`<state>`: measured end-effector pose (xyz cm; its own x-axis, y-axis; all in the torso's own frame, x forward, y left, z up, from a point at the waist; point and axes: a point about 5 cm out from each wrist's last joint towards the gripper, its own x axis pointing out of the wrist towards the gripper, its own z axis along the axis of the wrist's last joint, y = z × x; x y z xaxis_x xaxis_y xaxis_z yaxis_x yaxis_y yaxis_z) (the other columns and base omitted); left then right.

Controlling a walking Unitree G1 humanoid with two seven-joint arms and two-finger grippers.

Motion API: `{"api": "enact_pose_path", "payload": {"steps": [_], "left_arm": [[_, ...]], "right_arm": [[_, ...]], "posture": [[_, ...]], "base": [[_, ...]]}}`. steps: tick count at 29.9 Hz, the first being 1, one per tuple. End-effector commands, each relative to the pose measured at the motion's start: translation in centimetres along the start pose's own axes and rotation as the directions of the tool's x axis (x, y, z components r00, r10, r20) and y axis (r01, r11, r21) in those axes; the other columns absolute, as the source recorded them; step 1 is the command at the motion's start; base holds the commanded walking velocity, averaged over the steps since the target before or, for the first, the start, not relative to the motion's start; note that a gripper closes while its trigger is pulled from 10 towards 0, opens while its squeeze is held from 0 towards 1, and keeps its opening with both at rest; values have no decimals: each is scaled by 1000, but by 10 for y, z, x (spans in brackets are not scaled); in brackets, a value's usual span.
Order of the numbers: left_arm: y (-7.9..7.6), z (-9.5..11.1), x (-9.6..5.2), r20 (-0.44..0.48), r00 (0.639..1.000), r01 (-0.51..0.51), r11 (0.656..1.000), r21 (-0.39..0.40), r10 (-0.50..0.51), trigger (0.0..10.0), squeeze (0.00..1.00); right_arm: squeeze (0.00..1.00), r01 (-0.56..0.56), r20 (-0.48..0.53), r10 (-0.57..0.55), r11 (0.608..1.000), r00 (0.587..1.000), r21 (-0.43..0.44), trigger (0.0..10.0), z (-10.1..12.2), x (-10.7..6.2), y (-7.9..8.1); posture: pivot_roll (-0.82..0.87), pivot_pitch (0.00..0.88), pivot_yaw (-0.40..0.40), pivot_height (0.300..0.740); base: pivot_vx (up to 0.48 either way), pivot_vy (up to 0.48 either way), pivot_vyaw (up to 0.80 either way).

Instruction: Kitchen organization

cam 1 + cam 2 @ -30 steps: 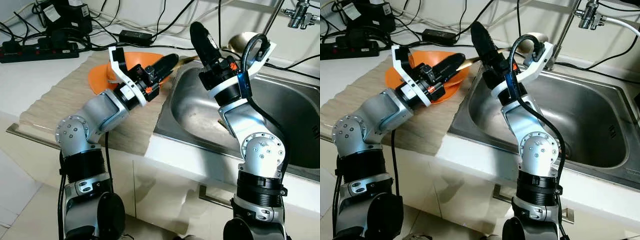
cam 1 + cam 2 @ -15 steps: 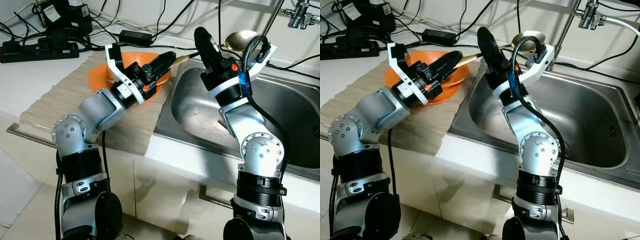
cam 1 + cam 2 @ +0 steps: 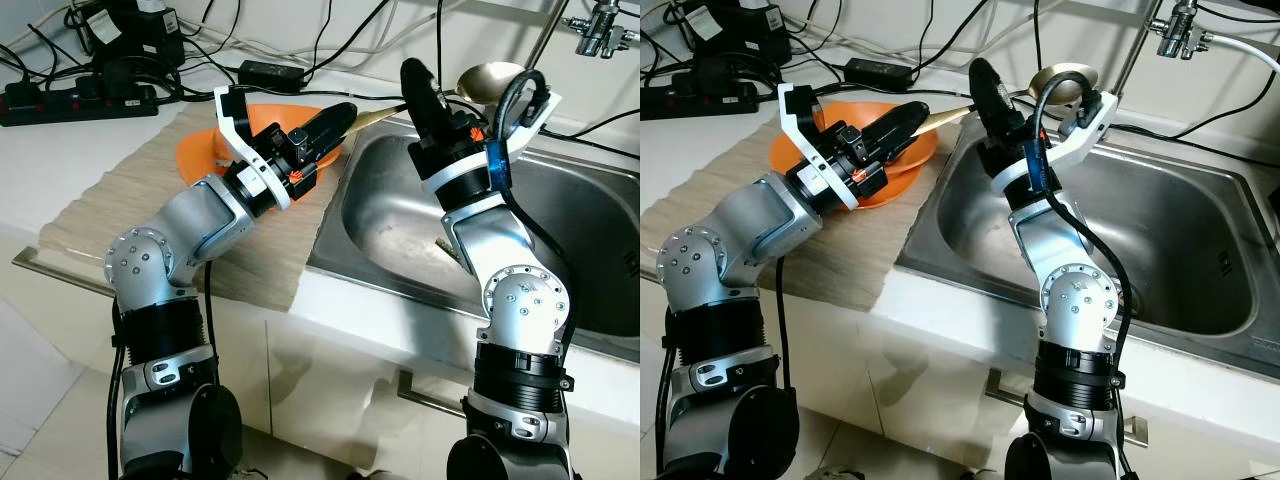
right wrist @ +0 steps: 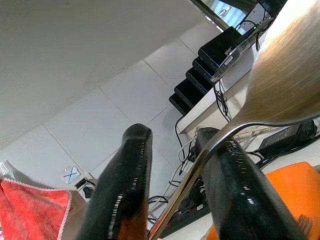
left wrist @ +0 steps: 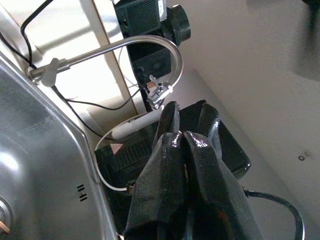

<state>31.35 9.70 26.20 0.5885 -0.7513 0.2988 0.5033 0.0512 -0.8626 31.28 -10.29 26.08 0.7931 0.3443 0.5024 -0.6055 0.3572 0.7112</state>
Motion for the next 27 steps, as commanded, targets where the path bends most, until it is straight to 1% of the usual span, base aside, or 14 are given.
{"api": "enact_pose_path", "payload": {"steps": [1, 7, 24, 27], "left_arm": [[-5, -2, 2, -16, 1000, 24, 1000, 8, -24, 0, 0], [-5, -2, 2, -13, 1000, 22, 1000, 15, -22, 0, 0], [-5, -2, 3, -21, 1000, 19, 1000, 22, -19, 0, 0], [-6, -3, 3, -28, 999, 17, 999, 44, -16, 0, 0]], "right_arm": [[0, -36, 25, 35, 999, 999, 29, 0, 1, 4, 7], [0, -57, 49, 54, 997, 997, 52, 0, 4, 4, 10], [0, -60, 40, 58, 997, 998, 52, 0, 3, 4, 10], [0, -58, 41, 56, 997, 998, 51, 0, 4, 4, 10]], "posture": [[9, 0, -44, 740], [11, 0, -48, 740], [8, 0, -47, 740], [7, 0, -47, 740]], "base": [[0, 0, 0], [0, 0, 0], [0, 0, 0], [0, 0, 0]]}}
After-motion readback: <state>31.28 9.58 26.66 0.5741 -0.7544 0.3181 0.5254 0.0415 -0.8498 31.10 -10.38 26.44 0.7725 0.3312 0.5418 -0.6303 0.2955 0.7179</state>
